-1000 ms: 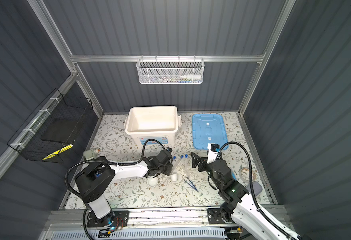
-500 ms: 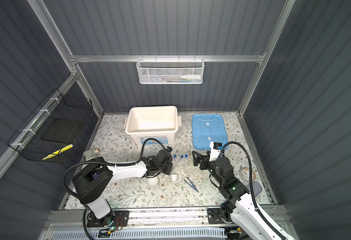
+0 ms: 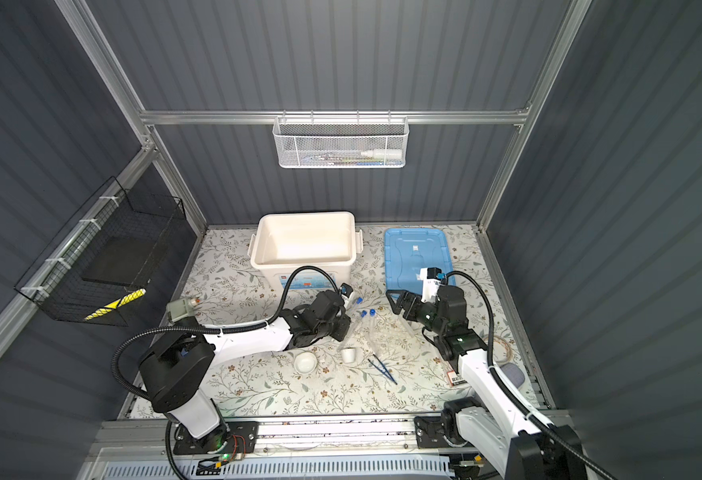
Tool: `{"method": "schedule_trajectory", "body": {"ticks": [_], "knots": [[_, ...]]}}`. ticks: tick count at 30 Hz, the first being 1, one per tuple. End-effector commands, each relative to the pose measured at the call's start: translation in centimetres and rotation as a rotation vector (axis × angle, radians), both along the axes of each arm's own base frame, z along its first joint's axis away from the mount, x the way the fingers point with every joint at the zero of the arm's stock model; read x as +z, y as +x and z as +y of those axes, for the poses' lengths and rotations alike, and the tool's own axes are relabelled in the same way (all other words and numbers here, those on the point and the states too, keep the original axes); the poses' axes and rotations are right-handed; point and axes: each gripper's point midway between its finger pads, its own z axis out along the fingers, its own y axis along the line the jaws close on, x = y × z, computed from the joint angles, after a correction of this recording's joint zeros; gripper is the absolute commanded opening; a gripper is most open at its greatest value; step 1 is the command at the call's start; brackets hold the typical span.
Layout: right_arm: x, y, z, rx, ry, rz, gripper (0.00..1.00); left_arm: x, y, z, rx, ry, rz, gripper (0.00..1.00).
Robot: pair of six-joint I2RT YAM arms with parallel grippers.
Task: Organize the chemistry lab equipment
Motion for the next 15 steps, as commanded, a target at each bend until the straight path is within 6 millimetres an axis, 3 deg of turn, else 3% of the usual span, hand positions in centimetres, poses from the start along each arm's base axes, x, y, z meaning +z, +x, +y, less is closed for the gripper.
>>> {"method": "schedule_trajectory", "body": {"ticks": [1, 15], "knots": [[2.2, 0.5, 1.3, 0.082, 0.060, -0.044, 0.86, 2.7, 0.6, -1.3, -0.050, -0.034, -0.071, 0.09], [-1.1, 3.1, 2.5, 0.127, 0.125, 0.069, 0.74, 4.3, 1.2, -4.1, -0.129, -0.107, -0.114, 0.09]]}}
